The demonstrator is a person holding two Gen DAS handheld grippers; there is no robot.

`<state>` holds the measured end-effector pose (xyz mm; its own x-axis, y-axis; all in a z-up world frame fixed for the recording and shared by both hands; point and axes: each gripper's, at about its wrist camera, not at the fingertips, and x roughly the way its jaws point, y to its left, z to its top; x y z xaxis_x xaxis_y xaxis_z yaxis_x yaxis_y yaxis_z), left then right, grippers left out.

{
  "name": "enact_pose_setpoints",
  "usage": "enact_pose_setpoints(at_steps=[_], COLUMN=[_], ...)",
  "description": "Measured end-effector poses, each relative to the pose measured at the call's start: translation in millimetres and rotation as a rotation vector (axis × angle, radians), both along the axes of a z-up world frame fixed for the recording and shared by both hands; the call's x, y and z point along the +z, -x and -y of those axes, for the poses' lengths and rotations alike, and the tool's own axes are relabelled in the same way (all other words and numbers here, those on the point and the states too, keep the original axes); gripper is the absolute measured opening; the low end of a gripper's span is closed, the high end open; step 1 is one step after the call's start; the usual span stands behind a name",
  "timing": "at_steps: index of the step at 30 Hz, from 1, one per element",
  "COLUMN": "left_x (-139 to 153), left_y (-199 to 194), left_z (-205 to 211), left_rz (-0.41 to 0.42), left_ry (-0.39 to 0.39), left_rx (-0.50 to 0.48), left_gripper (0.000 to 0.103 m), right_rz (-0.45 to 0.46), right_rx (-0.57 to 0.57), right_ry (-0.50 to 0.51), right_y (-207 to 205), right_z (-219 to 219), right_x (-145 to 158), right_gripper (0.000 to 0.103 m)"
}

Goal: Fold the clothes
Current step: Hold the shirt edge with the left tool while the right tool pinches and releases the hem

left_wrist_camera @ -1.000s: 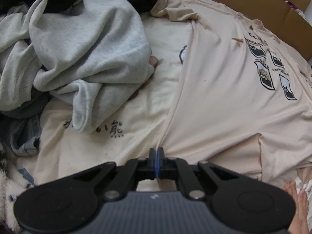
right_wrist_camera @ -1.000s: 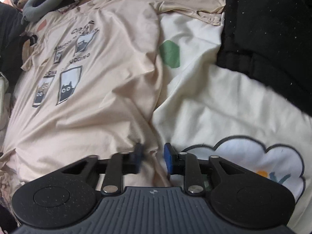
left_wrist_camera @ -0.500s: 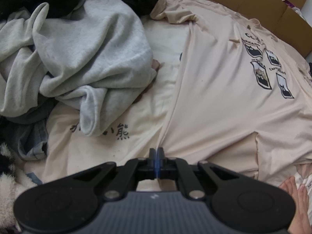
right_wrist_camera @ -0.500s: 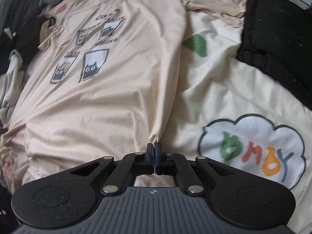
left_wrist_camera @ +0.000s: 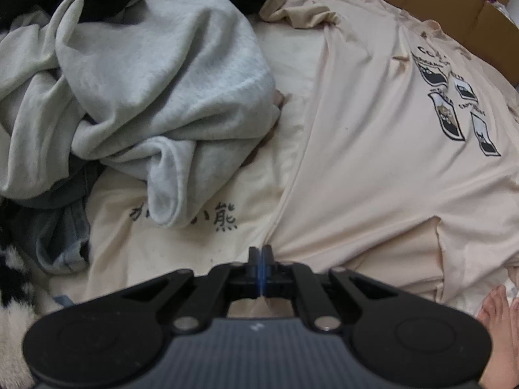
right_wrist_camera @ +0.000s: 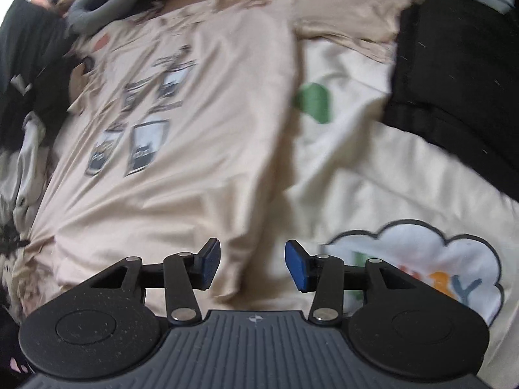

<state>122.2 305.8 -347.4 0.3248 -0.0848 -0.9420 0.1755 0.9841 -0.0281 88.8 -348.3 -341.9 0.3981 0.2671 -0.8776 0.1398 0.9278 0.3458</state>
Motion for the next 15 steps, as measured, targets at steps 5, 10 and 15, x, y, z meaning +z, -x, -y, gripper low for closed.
enact_pose_setpoints(at_steps=[5,10,15], left_x=[1,-4,-4], left_y=[-4,-1,1], left_z=[-3,0,1], left_rz=[0.0,-0.009,-0.01], left_ry=[-0.015,-0.016,-0.015], left_rx=[-0.01,-0.014,-0.017], left_gripper=[0.001,0.001,0.001], right_rz=[-0.017,-0.056,-0.052], right_rx=[-0.022,0.1,0.124], right_ry=[0.035,0.045,0.017], right_y=[13,38,57], right_z=[28,11,-10], right_x=[-11,-21,-24], right_gripper=[0.049,0.044,0.044])
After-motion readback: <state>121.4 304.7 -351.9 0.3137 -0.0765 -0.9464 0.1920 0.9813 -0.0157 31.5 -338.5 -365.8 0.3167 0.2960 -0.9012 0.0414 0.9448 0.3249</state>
